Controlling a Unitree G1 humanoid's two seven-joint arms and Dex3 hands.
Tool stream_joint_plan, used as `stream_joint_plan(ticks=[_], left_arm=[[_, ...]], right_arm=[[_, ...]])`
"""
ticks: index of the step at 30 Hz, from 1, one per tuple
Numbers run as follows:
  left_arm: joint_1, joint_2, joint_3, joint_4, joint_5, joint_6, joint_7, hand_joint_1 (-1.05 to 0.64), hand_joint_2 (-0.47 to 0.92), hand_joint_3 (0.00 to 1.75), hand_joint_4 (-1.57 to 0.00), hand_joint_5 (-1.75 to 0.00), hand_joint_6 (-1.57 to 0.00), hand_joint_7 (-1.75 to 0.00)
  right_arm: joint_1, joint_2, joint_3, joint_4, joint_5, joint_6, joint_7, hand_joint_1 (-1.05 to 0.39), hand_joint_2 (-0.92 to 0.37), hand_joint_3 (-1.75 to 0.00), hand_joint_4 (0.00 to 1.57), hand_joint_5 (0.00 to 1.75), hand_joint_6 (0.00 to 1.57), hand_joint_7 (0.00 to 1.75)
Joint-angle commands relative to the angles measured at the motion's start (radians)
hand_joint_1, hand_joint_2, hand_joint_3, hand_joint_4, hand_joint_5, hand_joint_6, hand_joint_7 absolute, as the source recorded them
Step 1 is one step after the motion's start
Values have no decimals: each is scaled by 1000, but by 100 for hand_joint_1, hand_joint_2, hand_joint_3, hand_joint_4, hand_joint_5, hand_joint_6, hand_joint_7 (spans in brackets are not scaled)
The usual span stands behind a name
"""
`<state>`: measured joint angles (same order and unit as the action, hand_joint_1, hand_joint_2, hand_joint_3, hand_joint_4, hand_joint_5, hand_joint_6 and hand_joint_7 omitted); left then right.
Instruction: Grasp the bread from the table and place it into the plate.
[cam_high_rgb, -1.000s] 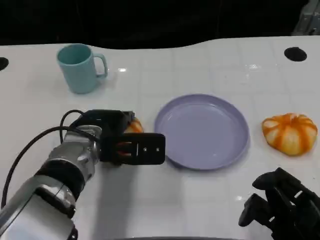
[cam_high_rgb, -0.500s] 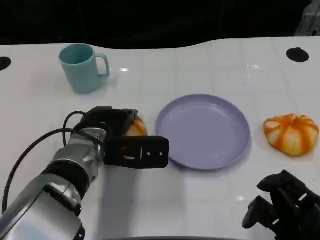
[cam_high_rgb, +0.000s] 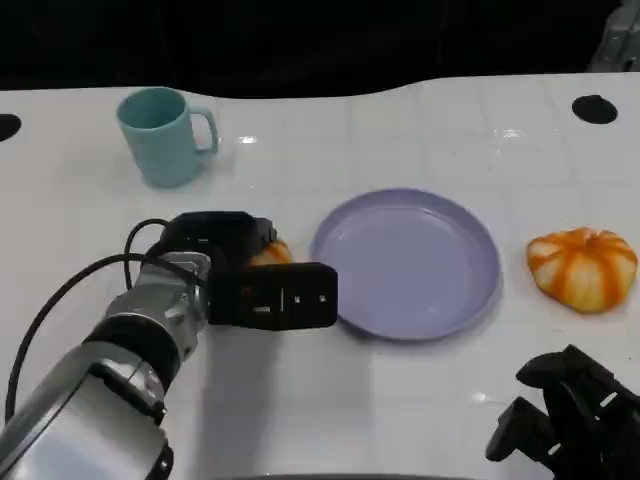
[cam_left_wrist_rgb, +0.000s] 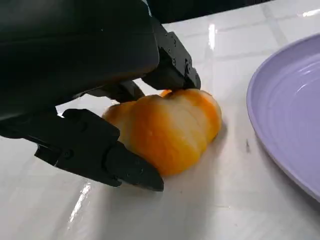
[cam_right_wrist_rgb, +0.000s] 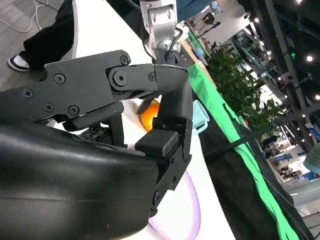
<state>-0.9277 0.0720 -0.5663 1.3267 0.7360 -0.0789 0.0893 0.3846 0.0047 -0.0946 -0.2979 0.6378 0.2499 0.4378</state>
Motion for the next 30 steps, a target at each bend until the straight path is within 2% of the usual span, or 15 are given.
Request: stream_joint_plan(ticks=[1, 2, 3, 5, 8, 10, 12, 14, 16, 17, 18, 20, 26, 28, 30], left_arm=[[20, 6, -26, 21, 14, -12, -4, -31, 91, 14, -67, -165, -113, -47], [24, 7, -25, 20, 11, -14, 14, -29, 92, 24, -66, -170, -95, -89], [27, 7, -25, 20, 9, -16, 26, -27, 92, 28, -64, -167, -81, -107], [33, 8, -28, 20, 10, -17, 58, -26, 92, 32, -63, -164, -70, -121], [46, 10, -24, 19, 7, -24, 130, -25, 92, 44, -65, -173, -61, -144], [56, 12, -14, 17, -3, -39, 182, -24, 92, 43, -70, -174, -61, -147], [65, 13, -3, 16, -13, -54, 234, -24, 92, 36, -72, -175, -67, -125], [72, 16, 1, 14, -13, -66, 295, -25, 92, 21, -75, -175, -75, -98], [74, 16, 4, 15, -11, -73, 327, -24, 92, 15, -77, -175, -70, -112], [75, 15, 16, 12, -21, -79, 356, -23, 92, 16, -78, -175, -68, -124], [76, 14, 30, 10, -30, -89, 387, -20, 92, 20, -81, -175, -62, -149], [73, 13, 54, 6, -47, -105, 431, -16, 91, 24, -85, -175, -58, -169], [56, 13, 97, 1, -84, -153, 469, -16, 89, 37, -87, -175, -57, -175], [45, 11, 114, -4, -101, -164, 471, -16, 73, 70, -88, -175, -60, -175], [33, 9, 128, -10, -112, -176, 467, -15, 67, 82, -88, -175, -62, -175]], right_arm=[[9, -9, -8, -18, 10, -6, 0, -55, -92, -24, 60, 152, 64, 105], [10, -10, -7, -18, 9, -7, 1, -55, -92, -24, 60, 152, 64, 105], [10, -10, -7, -19, 8, -8, 2, -55, -92, -24, 60, 152, 64, 105], [12, -11, -7, -21, 6, -8, 0, -55, -92, -25, 60, 151, 64, 105], [14, -12, -7, -22, 5, -10, 3, -55, -92, -25, 61, 152, 65, 105], [15, -12, -8, -20, 7, -11, 8, -55, -92, -25, 61, 152, 65, 105], [16, -12, -8, -21, 7, -8, 7, -56, -92, -25, 61, 152, 65, 105], [17, -12, -8, -23, 5, -9, 5, -56, -92, -24, 61, 152, 65, 105], [17, -12, -8, -23, 5, -10, 6, -56, -92, -24, 61, 151, 65, 105], [18, -11, -8, -25, 5, -7, 1, -56, -92, -24, 61, 151, 65, 105], [19, -10, -8, -27, 5, -5, -3, -56, -92, -23, 61, 151, 65, 105], [20, -9, -9, -29, 10, 1, -8, -56, -92, -22, 61, 150, 65, 104], [19, -11, -8, -25, 8, -3, -2, -55, -92, -23, 61, 150, 65, 103], [18, -12, -8, -24, 8, -2, -3, -56, -92, -23, 62, 150, 66, 103], [18, -13, -7, -23, 4, -4, -3, -56, -92, -24, 62, 150, 66, 103]])
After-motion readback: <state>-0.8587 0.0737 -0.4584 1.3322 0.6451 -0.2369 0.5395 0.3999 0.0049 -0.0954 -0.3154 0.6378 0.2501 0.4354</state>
